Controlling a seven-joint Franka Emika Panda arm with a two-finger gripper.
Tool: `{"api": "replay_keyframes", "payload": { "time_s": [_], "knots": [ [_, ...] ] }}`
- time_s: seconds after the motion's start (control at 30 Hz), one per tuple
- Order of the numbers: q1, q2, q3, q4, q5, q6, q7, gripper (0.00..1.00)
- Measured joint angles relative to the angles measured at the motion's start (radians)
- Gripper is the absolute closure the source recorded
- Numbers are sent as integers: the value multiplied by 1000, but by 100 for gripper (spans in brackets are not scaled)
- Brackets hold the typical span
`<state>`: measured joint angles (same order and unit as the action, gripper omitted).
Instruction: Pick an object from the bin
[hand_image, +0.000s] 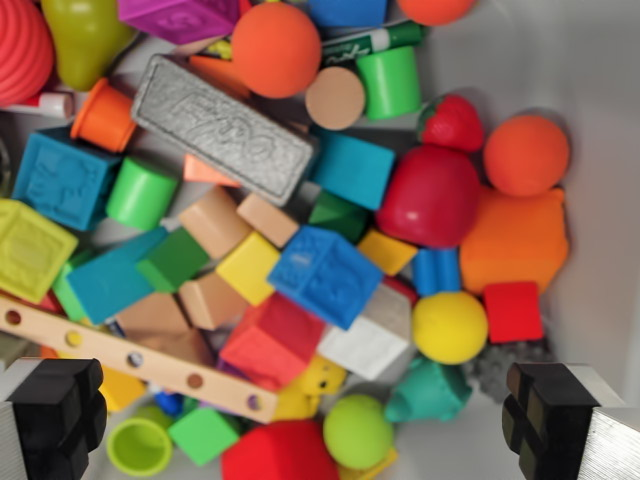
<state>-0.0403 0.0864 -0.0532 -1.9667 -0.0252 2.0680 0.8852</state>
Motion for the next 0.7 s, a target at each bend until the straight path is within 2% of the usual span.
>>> {"api": "replay_keyframes", "payload": {
  "time_s": [0.7],
  "knots": [
    [29,22,7,-7,0,24,146,0]
  ]
}}
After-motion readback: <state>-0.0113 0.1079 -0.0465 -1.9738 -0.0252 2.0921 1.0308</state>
